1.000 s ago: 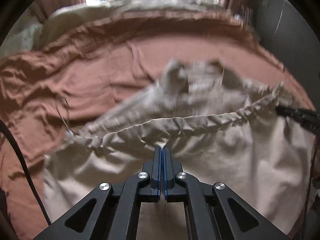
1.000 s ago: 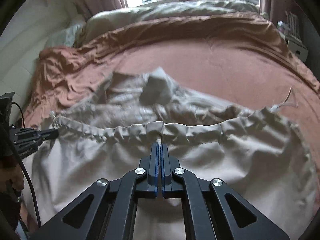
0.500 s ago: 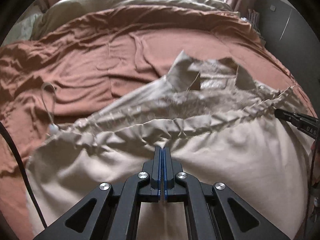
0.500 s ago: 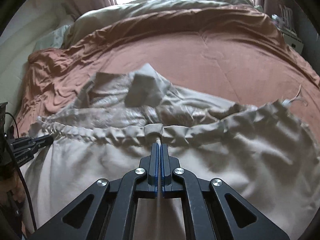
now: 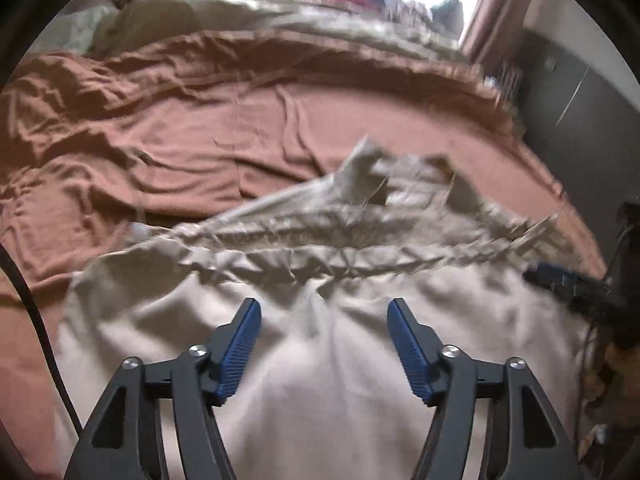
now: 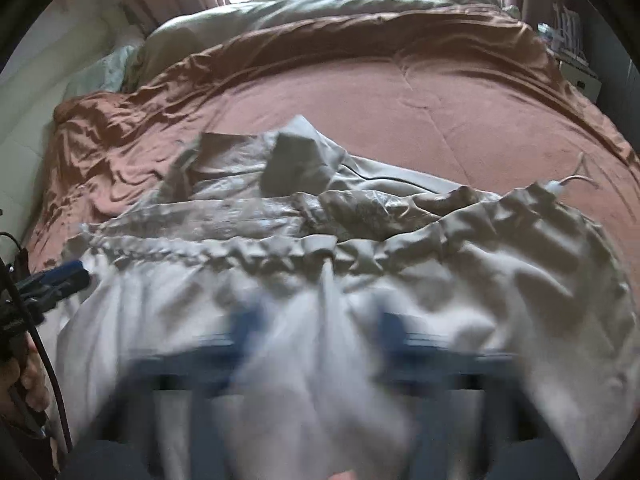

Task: Fold large clothes

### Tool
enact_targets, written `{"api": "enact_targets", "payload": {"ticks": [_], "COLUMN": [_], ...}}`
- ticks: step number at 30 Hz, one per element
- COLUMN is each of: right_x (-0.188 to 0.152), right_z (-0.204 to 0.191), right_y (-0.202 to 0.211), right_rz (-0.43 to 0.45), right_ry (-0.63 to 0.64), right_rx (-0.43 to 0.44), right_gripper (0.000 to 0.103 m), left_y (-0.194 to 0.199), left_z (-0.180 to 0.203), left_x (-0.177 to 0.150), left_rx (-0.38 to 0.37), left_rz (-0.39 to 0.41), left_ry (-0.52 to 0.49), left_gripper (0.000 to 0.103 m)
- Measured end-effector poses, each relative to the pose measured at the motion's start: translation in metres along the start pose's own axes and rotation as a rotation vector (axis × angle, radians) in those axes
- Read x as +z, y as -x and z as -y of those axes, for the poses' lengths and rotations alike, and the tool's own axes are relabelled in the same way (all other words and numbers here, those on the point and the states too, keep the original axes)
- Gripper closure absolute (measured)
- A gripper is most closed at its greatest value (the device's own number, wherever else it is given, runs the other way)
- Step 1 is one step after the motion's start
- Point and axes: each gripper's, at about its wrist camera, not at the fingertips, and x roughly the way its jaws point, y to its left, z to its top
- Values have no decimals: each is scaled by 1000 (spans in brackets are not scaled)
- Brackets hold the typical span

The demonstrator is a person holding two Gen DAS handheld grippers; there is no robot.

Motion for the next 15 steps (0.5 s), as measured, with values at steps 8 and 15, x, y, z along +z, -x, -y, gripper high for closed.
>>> {"api": "enact_targets", "payload": {"ticks": [8, 15], "right_x": [-28, -60], "right_z": [-20, -36], "right_y": [57, 101], "right_rz": [100, 150], "right_ry": [29, 33], "right_rx": [-15, 88], "right_gripper": [8, 8], "left_y": [100, 172], "left_z": [-1, 7], "left_x": [-27, -52], "left_rx": [-65, -65], "left_rz": [251, 396], "left_ry": [69, 22], "left_gripper": [2, 0]}}
